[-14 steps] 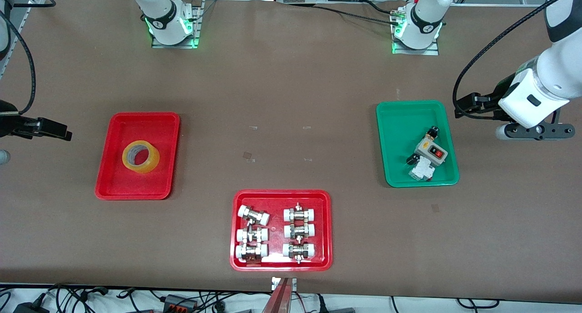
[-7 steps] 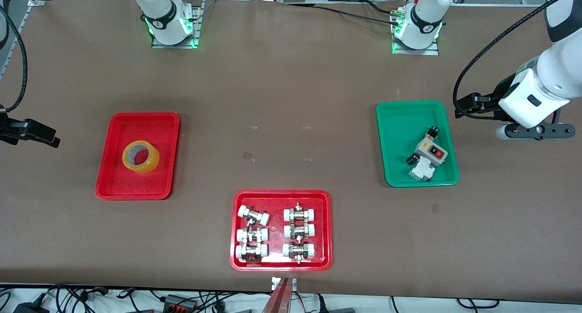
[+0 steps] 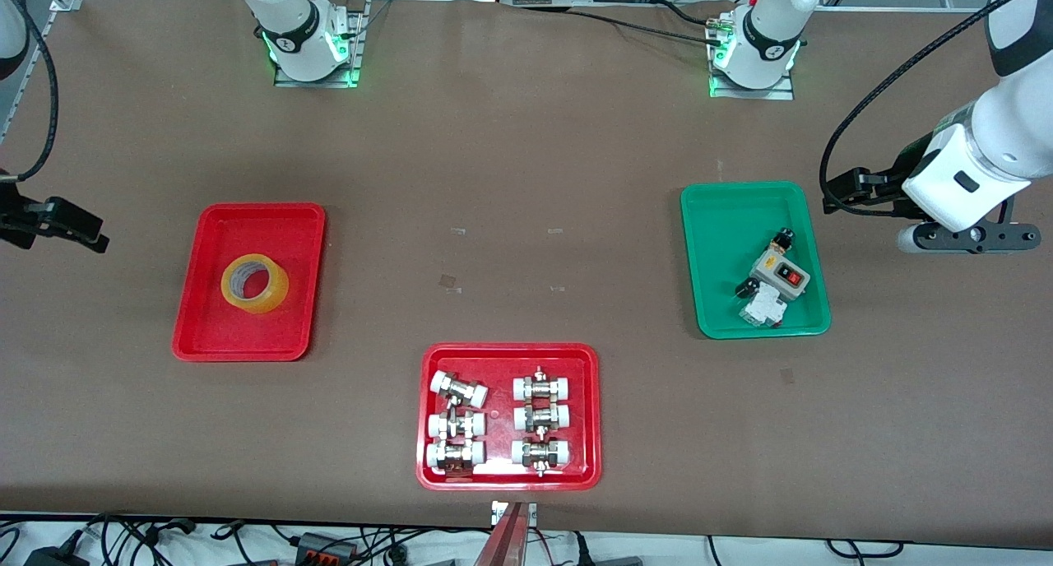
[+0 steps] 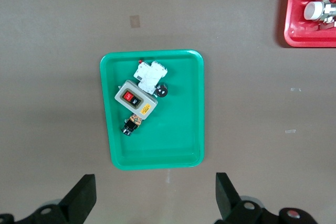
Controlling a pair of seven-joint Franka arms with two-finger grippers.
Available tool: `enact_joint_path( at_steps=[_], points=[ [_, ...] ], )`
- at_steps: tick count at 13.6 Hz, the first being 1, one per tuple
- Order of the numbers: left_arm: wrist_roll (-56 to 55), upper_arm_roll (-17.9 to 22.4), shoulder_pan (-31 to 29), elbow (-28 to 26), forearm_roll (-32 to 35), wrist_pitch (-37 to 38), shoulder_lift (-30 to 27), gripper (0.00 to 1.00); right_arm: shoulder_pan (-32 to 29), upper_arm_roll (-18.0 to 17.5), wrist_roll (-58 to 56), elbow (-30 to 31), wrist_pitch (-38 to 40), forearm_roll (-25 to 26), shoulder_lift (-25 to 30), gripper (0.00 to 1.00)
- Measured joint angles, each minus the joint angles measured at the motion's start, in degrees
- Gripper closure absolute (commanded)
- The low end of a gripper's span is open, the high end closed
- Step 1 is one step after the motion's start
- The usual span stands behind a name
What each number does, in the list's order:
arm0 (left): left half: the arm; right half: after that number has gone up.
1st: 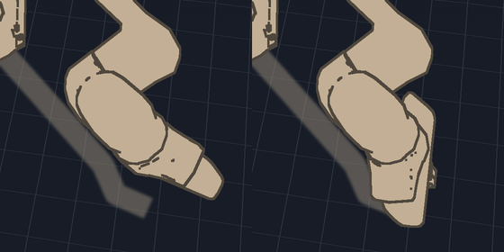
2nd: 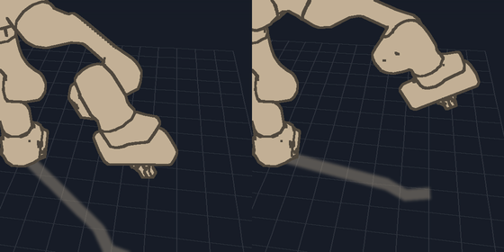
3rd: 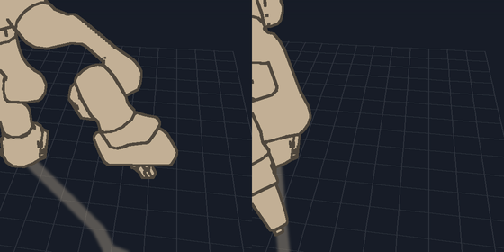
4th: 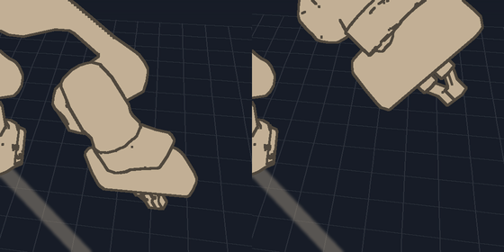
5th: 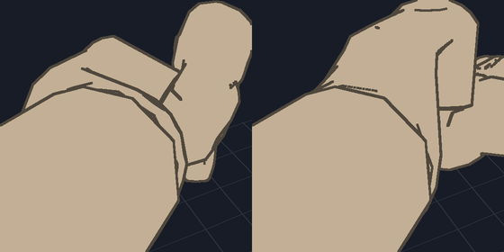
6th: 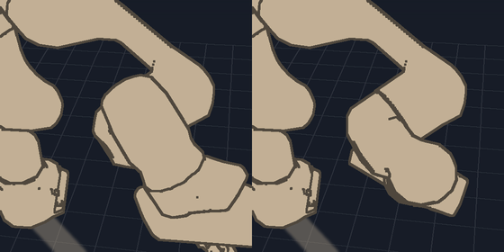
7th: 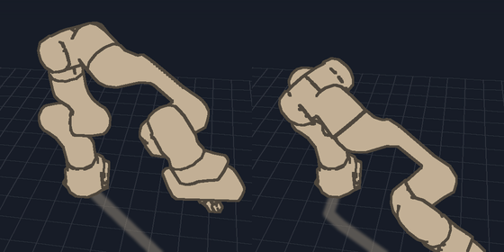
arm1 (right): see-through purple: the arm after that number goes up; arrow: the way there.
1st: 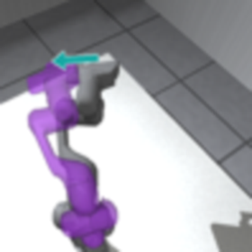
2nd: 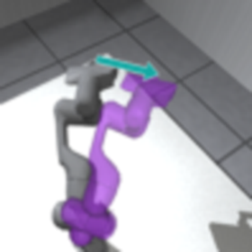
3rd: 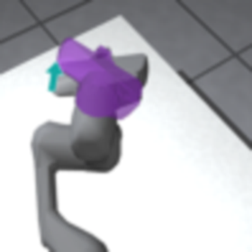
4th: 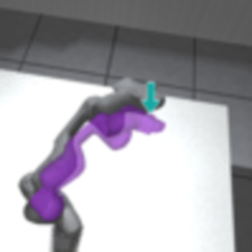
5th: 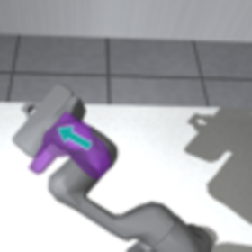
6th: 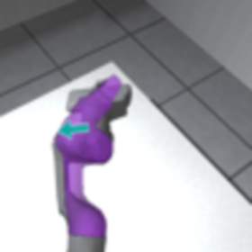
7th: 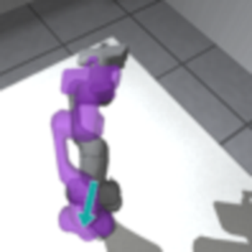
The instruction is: Left arm passes tape to right arm into tray
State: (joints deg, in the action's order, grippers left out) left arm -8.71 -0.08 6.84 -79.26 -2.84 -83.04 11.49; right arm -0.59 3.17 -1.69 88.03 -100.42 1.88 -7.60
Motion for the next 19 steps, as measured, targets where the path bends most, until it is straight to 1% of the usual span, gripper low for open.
enact_joint_path(
  at_steps=[3,6,19],
  points=[
    [0.00,0.00,0.00,0.00,0.00,0.00,0.00,0.00,0.12,-0.08,-0.21,8.09,-0.91,0.56,6.19,0.00],
    [0.00,0.00,0.00,0.00,0.00,0.00,0.00,0.00,0.12,-0.08,-0.73,12.09,-0.98,0.59,9.43,0.00],
    [0.00,0.00,0.00,0.00,0.00,-0.11,0.00,0.00,0.30,-0.17,-1.88,12.61,-0.27,0.58,9.67,0.00]
  ],
)
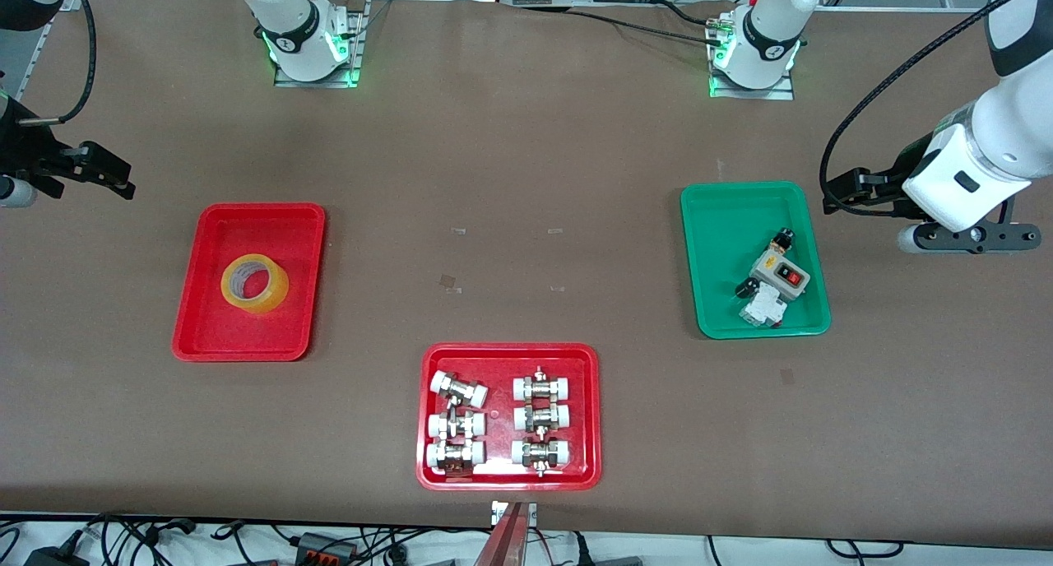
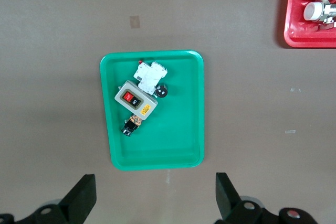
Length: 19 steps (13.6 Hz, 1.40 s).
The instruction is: Left arm passes tape to right arm into tray
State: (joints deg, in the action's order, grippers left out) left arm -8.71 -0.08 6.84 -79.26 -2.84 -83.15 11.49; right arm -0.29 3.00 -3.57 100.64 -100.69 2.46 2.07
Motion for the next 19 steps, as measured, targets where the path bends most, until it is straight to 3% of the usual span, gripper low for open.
enact_joint_path(
  at_steps=[6,19],
  points=[
    [0.00,0.01,0.00,0.00,0.00,-0.01,0.00,0.00,-1.57,-2.28,0.00,0.00,0.00,-0.01,0.03,0.00],
    [0.00,0.01,0.00,0.00,0.00,-0.01,0.00,0.00,-2.00,-2.33,0.83,0.00,1.46,-0.33,0.87,0.00]
  ],
)
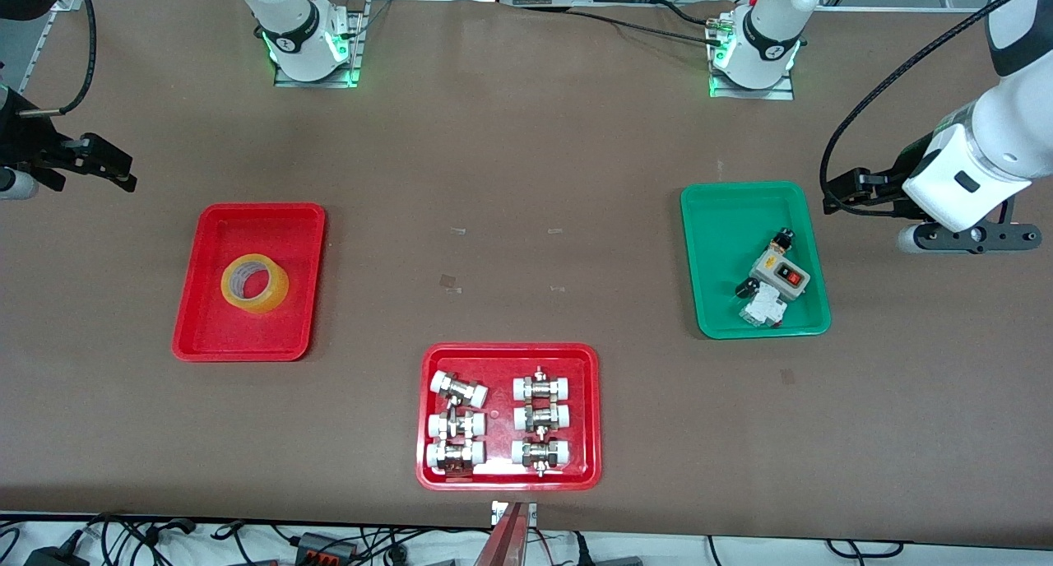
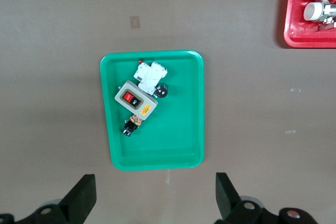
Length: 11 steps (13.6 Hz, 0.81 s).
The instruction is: Left arm passes tape to right arm into tray
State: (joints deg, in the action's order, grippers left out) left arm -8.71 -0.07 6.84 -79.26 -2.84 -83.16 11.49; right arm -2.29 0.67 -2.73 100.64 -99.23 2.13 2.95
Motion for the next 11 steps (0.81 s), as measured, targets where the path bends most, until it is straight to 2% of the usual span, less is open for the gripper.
enact_joint_path(
  at_steps=[11],
  points=[
    [0.00,0.00,0.00,0.00,0.00,0.00,0.00,0.00,0.00,-0.17,0.59,0.04,0.32,-1.13,1.23,0.00]
  ],
)
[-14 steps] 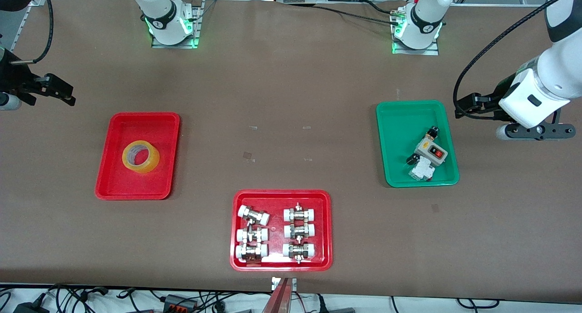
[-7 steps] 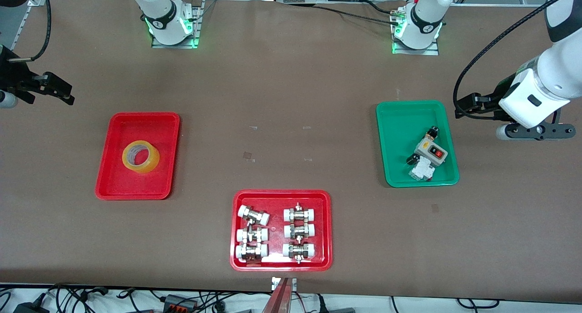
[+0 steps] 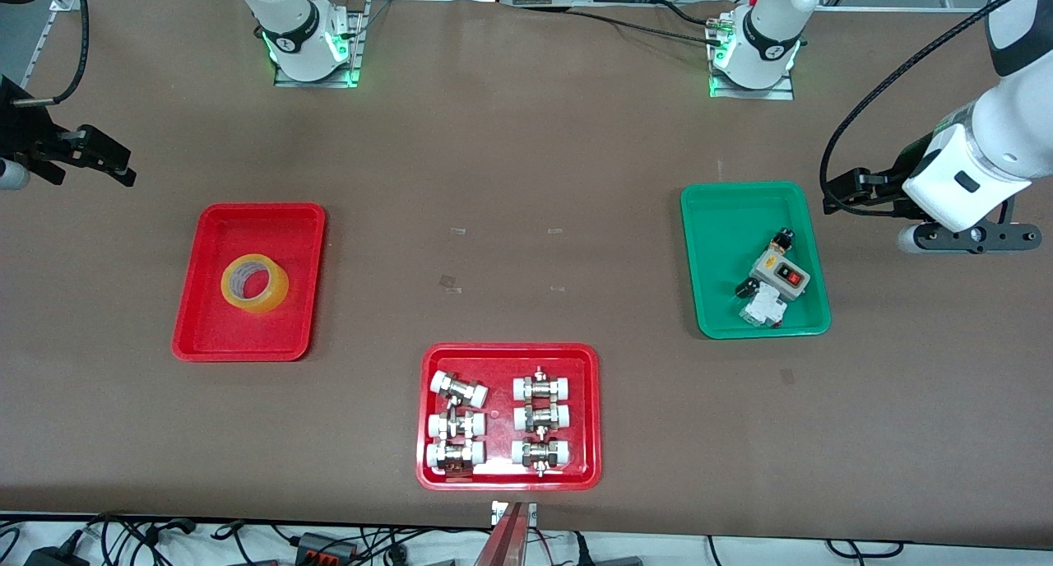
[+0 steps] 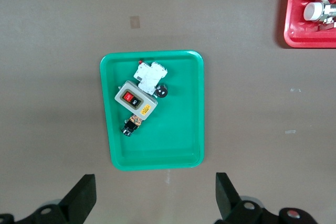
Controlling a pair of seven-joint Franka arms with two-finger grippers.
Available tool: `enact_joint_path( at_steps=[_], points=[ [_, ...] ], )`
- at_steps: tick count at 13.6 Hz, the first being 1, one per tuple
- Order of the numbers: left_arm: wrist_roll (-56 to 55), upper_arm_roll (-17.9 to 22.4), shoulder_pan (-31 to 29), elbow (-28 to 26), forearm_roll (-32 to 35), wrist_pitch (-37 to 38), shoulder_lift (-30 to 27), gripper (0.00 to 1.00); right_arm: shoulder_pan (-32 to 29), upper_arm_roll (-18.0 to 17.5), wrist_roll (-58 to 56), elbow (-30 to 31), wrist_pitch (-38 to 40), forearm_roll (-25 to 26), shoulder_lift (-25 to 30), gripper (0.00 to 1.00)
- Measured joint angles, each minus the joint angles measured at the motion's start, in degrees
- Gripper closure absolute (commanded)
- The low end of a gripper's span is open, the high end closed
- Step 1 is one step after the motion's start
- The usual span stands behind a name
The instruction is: Left arm passes tape to right arm into tray
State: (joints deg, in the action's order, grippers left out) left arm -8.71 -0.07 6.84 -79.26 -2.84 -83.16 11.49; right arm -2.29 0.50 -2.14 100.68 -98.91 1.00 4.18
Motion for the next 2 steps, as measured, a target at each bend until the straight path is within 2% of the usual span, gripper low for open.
enact_joint_path(
  at_steps=[2],
  points=[
    [0.00,0.00,0.00,0.00,0.00,0.00,0.00,0.00,0.00,0.00,0.00,0.00,0.10,0.00,0.00,0.00]
  ],
)
